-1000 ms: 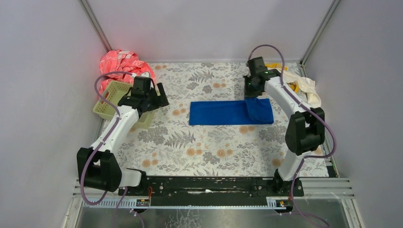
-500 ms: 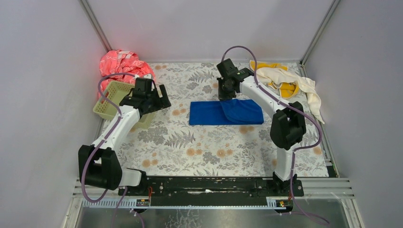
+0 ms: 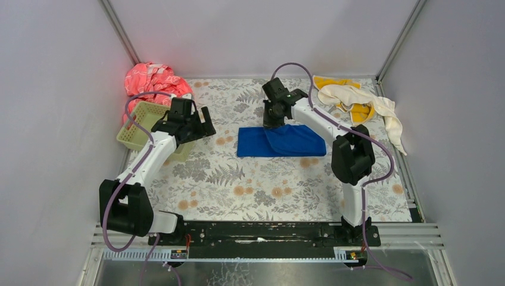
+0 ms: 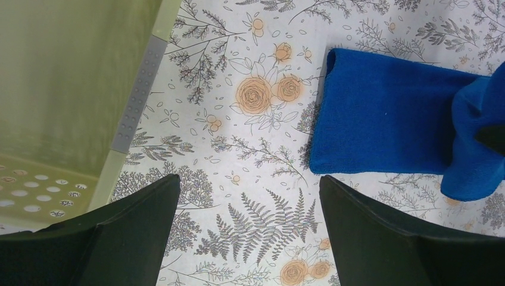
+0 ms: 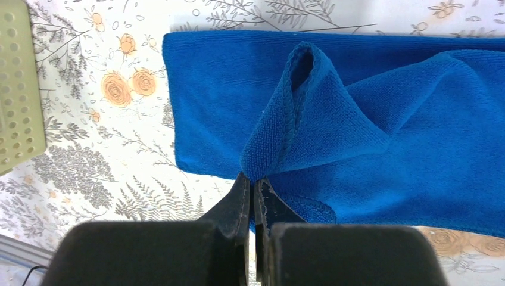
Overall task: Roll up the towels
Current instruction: Fold the towel at the center of the board.
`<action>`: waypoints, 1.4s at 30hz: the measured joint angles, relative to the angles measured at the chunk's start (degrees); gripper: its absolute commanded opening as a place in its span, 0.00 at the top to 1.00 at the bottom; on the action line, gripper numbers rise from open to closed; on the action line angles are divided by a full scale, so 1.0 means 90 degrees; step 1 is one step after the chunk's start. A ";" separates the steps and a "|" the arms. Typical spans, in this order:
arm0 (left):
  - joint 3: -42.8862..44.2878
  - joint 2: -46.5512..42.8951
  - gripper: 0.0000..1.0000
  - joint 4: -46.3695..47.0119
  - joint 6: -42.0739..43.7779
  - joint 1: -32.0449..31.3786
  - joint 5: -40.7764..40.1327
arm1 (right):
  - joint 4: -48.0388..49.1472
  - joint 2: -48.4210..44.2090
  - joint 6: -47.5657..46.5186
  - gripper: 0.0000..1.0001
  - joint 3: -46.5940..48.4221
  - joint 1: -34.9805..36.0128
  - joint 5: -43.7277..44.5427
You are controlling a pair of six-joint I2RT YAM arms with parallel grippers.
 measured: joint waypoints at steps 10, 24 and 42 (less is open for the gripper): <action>0.0000 0.0063 0.13 -0.0002 0.0000 -0.0041 0.0080 | 0.0542 0.0097 0.0352 0.97 -0.0002 0.0080 -0.0512; 0.0000 0.0117 0.12 0.0000 0.0000 -0.0085 0.0092 | 0.1460 0.0826 0.0755 0.71 -0.0272 0.0192 -0.1015; 0.0012 0.0430 0.14 0.0027 -0.0270 -0.0811 0.0189 | 0.2093 -0.0765 -0.0374 0.31 -0.1960 0.0168 -0.1778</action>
